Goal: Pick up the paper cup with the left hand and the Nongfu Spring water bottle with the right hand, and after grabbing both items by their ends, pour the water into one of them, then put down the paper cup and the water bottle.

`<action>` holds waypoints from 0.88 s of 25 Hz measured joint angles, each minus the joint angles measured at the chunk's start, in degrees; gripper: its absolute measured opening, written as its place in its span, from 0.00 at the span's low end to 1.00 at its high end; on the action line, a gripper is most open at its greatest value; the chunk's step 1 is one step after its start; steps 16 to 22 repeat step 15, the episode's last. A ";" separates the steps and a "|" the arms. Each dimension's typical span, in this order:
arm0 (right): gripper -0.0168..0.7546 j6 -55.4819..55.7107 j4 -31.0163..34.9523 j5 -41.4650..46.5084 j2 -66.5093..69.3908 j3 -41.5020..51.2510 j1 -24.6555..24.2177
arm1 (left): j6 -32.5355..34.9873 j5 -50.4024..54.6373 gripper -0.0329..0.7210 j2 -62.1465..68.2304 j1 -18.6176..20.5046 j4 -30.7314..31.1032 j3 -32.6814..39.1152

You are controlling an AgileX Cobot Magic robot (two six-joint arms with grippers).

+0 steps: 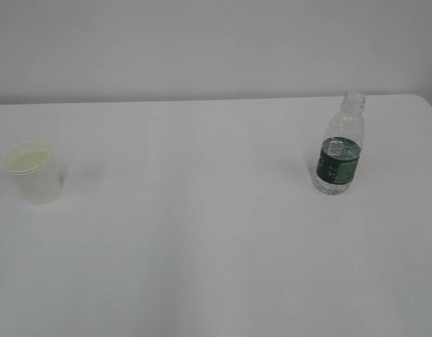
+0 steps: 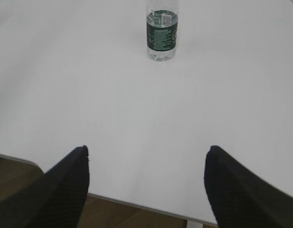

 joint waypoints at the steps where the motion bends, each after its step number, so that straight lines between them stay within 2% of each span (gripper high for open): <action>1: 0.76 0.00 0.00 0.00 0.00 0.00 0.00 | 0.00 0.00 0.63 0.00 0.00 0.00 0.00; 22: 0.76 0.00 -0.02 0.00 0.00 0.00 0.00 | 0.00 -0.22 0.63 0.00 0.00 0.00 0.00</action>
